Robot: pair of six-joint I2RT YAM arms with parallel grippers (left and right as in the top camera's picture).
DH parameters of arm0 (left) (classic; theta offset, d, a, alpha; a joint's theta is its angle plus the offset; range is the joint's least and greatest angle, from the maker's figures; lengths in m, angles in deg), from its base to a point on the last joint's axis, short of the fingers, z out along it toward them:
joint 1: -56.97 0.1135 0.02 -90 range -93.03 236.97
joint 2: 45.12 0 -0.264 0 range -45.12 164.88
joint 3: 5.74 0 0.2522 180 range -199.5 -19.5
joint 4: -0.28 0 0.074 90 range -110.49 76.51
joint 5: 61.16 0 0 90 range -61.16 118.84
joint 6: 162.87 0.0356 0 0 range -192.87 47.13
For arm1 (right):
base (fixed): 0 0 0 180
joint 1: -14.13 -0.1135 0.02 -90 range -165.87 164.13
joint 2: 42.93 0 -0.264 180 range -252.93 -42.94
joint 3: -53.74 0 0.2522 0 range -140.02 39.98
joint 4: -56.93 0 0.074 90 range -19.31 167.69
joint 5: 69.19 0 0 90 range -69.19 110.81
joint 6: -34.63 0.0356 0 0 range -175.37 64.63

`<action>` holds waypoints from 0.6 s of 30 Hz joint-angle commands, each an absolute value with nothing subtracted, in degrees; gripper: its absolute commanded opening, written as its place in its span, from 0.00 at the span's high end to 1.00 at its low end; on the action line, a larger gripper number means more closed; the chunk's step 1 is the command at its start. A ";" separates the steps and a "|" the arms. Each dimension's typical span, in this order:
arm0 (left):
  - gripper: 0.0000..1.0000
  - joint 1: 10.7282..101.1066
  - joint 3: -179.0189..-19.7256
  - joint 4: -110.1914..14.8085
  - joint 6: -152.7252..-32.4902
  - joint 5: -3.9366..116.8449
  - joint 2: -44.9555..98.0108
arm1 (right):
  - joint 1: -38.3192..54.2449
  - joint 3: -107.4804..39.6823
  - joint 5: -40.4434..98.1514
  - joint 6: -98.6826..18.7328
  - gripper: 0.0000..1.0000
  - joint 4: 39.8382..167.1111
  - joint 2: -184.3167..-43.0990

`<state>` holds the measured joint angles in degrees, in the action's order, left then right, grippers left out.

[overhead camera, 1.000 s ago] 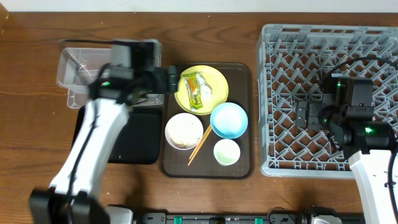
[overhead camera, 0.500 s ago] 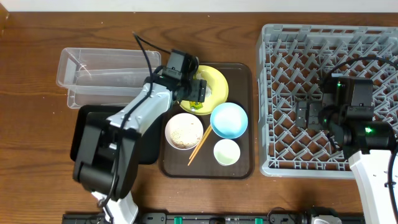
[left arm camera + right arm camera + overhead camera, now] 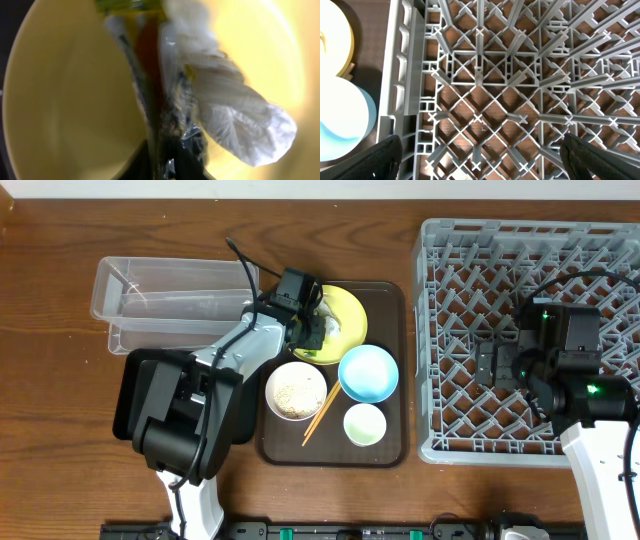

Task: Sort waste into correct bins and load items into the dishwasher rack
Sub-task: 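Carry the wrapper left and drop it into the clear bin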

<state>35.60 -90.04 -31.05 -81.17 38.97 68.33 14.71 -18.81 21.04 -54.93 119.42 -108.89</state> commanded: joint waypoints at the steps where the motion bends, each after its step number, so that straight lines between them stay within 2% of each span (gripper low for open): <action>1: 0.94 35.54 -90.91 -31.42 -81.12 38.40 67.50 | 14.49 -20.07 21.26 -54.36 0.01 119.31 -108.80; 7: 0.94 37.70 -91.04 -32.47 -81.14 36.87 58.14 | 14.49 -20.07 21.15 -54.36 0.01 119.31 -108.80; 10: 0.94 39.93 -91.04 -32.71 -81.27 31.60 52.37 | 14.49 -20.07 21.02 -54.40 0.01 119.22 -108.80; 15: 0.94 46.22 -91.04 -32.64 -88.09 22.40 46.58 | 14.49 -20.07 21.06 -54.38 0.01 119.22 -108.80; 17: 0.90 48.89 -91.02 -32.77 -90.21 22.16 46.54 | 14.49 -20.07 21.06 -54.38 0.01 119.22 -108.80; 18: 0.83 50.29 -90.98 -33.10 -91.44 22.16 46.84 | 14.49 -20.07 21.06 -54.38 0.01 119.20 -108.80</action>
<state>47.14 -90.91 -32.47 -86.15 26.60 45.47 14.68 -18.81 21.04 -54.93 119.29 -108.89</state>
